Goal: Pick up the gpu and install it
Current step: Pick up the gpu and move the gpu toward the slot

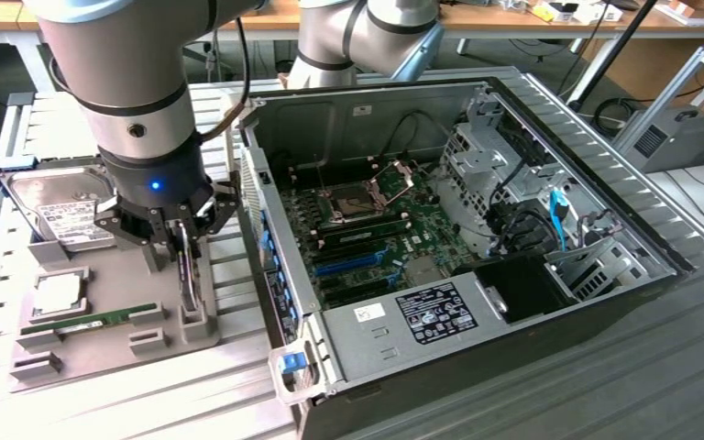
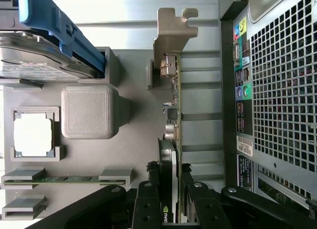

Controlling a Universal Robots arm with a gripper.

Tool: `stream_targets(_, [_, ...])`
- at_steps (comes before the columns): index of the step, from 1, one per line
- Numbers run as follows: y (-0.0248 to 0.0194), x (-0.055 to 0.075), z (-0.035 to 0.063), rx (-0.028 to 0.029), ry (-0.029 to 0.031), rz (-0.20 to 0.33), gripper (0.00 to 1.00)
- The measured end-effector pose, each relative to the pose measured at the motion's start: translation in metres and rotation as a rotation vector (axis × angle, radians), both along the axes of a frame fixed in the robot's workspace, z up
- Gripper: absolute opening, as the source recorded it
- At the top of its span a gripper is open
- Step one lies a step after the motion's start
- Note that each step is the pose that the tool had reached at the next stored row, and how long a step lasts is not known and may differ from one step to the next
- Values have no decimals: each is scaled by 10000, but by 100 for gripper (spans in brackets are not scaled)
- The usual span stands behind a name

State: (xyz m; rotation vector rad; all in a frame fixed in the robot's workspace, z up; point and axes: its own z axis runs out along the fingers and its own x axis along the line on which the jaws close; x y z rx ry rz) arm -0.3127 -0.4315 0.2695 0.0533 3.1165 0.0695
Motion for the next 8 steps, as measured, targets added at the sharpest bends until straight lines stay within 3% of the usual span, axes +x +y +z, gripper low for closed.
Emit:
stream_targets(3, [0,0,35,-2,2,0,27])
stream_targets(8, [0,0,192,1,-1,0,27])
